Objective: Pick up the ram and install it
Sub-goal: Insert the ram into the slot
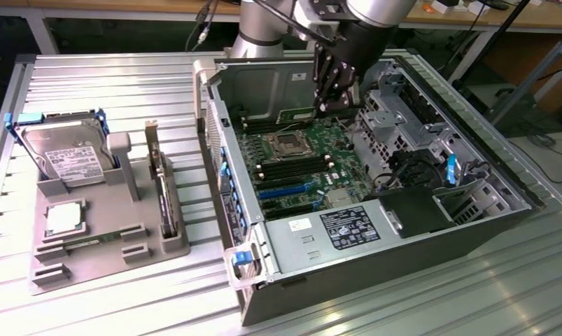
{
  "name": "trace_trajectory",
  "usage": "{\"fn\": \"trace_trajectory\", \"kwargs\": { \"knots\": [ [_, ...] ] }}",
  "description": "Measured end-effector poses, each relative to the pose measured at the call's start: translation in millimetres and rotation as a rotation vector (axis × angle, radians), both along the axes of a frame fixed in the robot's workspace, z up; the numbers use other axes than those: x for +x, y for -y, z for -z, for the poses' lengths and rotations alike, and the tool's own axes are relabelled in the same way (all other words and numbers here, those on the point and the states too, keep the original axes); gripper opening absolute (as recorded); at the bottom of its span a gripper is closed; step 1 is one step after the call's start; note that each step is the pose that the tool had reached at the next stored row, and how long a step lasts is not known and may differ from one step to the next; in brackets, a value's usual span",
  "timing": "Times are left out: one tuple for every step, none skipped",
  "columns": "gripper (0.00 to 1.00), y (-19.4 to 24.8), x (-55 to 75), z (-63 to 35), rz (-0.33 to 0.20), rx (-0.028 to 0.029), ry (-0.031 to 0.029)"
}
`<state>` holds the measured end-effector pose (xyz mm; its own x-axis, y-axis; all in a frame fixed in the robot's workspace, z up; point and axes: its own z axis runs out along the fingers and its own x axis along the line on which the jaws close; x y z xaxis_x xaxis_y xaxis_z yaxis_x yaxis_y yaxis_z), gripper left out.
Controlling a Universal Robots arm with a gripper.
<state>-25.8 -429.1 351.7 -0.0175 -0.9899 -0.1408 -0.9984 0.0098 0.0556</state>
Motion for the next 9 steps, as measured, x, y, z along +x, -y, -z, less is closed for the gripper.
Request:
{"fn": "trace_trajectory", "kwargs": {
  "knots": [
    [0.15,-0.2,0.0,2.8,0.000,-0.0011,0.0000],
    [0.15,-0.2,0.0,6.2,0.000,-0.0016,0.0000],
    [0.15,-0.2,0.0,10.2,0.003,-0.0018,0.0000],
    [0.15,-0.2,0.0,13.9,0.007,-0.0018,0.0000],
    [0.15,-0.2,0.0,17.3,0.008,-0.0018,0.0001],
    [0.15,-0.2,0.0,19.1,0.008,-0.0018,0.0001],
    [0.15,-0.2,0.0,21.0,0.008,-0.0018,0.0001],
    [0.15,-0.2,0.0,22.9,0.008,-0.0018,0.0001],
    [0.15,-0.2,0.0,24.4,0.008,-0.0019,0.0000]
  ]
}}
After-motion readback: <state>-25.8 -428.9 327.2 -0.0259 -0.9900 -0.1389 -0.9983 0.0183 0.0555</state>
